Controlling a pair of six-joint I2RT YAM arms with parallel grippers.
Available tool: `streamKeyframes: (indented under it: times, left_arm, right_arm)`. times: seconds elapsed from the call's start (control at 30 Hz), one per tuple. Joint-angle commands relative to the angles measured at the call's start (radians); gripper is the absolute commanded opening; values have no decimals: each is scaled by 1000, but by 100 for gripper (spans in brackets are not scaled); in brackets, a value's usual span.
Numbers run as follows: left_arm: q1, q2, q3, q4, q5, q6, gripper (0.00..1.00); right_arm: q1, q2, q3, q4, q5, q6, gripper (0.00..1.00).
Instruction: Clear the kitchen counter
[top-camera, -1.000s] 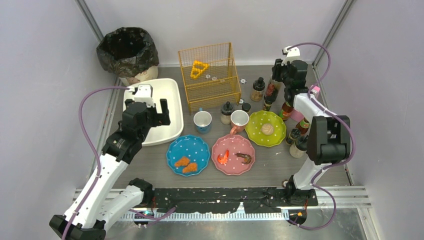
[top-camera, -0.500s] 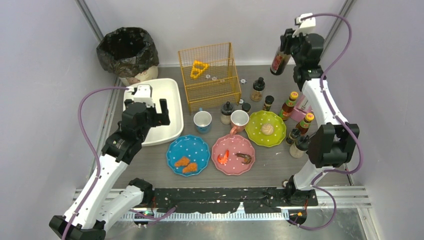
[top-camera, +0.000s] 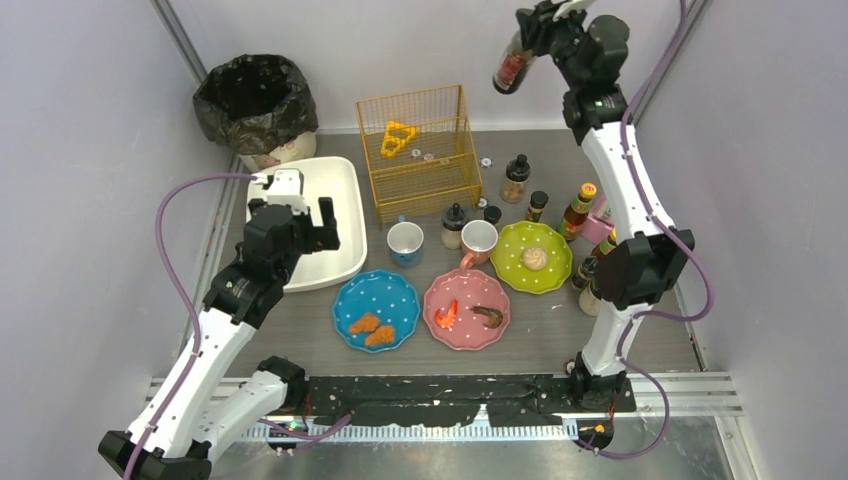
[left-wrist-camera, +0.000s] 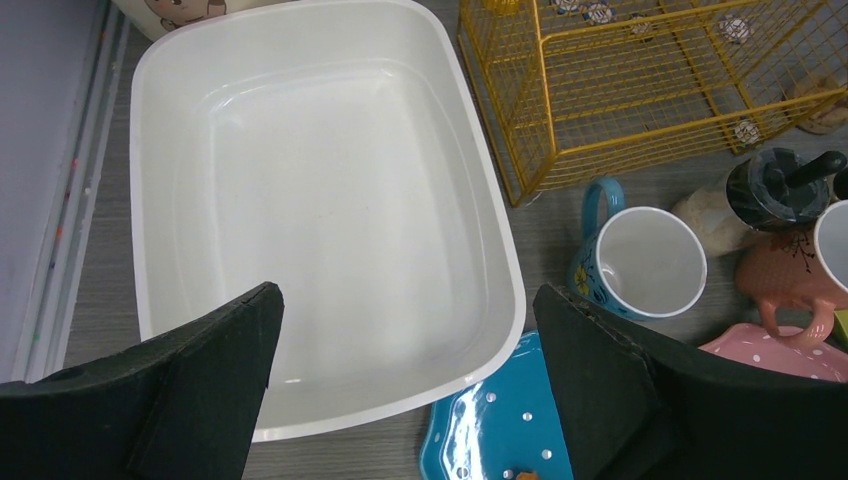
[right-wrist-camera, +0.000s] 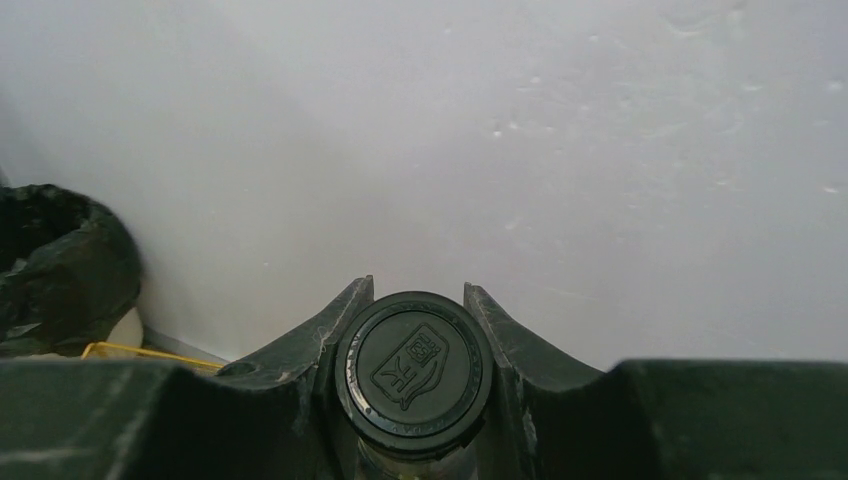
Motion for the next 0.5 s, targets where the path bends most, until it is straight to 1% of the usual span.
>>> streamKeyframes:
  times: [0.0,0.23,0.47]
  left_arm:
    - [-3,-8,3,32,-21,-18,99]
    - [-3,-22,-8,26,-28,-23,100]
    - [-3,-33,-24,24,-28,-31,100]
  right_arm:
    - [59,48,148,94,-49,12,6]
    - [141,131,199,186,-100,6,5]
    - [174,195,225,263,-112,15,5]
